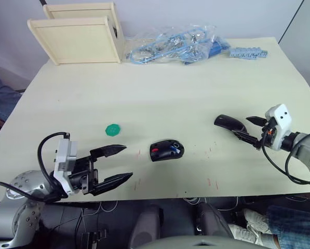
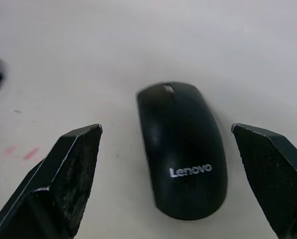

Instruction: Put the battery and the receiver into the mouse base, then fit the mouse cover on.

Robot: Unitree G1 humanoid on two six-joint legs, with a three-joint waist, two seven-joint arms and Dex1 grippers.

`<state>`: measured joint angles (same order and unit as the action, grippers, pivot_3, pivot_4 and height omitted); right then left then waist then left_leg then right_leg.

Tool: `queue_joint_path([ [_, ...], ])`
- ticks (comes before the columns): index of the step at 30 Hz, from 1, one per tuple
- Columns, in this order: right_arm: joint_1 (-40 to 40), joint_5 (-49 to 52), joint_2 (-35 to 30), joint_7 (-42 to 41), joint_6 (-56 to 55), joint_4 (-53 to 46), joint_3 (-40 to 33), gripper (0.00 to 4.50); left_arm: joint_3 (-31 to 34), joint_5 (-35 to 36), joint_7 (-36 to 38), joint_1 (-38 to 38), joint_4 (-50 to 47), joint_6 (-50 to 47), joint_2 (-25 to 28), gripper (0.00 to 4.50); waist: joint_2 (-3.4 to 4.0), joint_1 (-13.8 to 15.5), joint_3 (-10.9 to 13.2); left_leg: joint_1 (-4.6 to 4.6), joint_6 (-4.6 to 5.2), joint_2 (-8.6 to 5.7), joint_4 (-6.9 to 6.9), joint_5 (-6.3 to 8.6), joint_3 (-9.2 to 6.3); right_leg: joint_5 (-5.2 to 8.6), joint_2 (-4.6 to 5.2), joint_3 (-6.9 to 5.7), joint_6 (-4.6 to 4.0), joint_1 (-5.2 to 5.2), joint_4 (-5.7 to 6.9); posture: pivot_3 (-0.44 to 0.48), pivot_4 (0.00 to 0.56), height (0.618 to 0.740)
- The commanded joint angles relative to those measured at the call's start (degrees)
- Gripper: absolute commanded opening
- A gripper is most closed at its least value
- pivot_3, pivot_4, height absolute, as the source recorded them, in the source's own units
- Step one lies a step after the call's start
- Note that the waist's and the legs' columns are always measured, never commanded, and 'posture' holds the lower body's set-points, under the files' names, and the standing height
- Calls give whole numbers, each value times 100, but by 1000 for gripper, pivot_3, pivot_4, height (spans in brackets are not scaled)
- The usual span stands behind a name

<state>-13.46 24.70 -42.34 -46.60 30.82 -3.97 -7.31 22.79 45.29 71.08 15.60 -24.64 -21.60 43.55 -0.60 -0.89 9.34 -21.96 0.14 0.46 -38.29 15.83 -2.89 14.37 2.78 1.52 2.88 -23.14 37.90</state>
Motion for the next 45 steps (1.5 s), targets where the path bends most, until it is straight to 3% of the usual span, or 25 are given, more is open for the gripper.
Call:
queue_joint_path([
  [1,-300,-104,14,-172,-189,354,64,4387,247,149,4,183,-298,72,0,4500,-1,1,1,0,0,0,0,0,0,0,0,0,0,0,0,0,150,740],
  [19,-572,-329,96,-562,-533,1168,132,4387,206,486,-220,-154,-554,-194,143,4500,2,-8,3,1,0,0,0,0,-1,0,-1,0,0,0,1,0,150,740],
  [45,-623,-395,179,-683,-644,1404,100,4387,264,432,381,112,-101,408,-160,4500,3,-3,4,0,0,0,0,0,2,0,-1,1,0,0,0,0,150,740],
])
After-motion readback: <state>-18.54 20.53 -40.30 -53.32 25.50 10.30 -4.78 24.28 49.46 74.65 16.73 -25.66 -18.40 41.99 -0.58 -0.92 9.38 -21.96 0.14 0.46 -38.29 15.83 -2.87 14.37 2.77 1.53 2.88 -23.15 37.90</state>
